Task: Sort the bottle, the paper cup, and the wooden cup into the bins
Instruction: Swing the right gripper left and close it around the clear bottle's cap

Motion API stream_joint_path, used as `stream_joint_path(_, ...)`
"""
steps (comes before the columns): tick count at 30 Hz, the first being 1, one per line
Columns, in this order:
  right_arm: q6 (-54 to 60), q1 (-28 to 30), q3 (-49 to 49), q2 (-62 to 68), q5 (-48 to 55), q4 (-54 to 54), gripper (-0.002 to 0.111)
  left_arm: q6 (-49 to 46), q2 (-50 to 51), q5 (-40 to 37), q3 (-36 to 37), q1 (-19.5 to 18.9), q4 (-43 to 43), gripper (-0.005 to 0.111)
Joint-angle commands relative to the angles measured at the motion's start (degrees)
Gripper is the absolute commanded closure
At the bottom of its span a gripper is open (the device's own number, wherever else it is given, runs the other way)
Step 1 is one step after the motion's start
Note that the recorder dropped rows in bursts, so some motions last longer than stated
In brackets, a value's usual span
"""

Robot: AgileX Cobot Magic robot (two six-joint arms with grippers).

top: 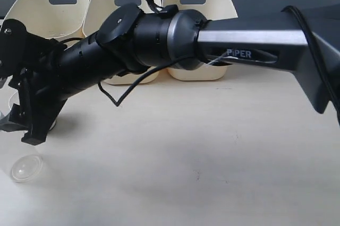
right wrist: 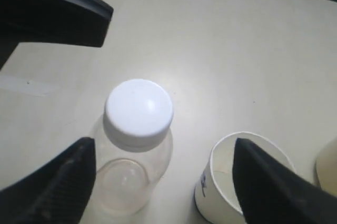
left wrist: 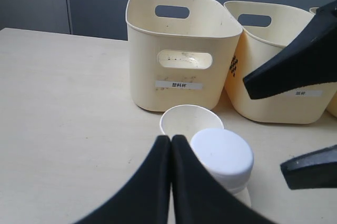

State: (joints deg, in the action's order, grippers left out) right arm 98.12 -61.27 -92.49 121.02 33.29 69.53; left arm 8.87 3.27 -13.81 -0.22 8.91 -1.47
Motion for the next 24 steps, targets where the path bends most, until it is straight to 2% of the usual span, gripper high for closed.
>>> stream_joint_path(1,4.4,0.2,-0.4,-0.2,-1.2,3.8,0.039,0.0,-0.2,0.1,0.2,0.3,-0.2,0.107)
stream_joint_path(6,6.3,0.6,-0.4,-0.2,-3.7,5.6,0.039,0.0,-0.2,0.1,0.2,0.3,-0.2,0.107)
stream_joint_path(14,7.2,1.5,-2.8,2.3,2.4,12.0,0.039,0.0,-0.2,0.1,0.2,0.3,-0.2,0.107)
stream_joint_path(24,10.7,1.5,-3.3,6.2,5.2,18.4,0.039,0.0,-0.2,0.1,0.2,0.3,-0.2,0.107)
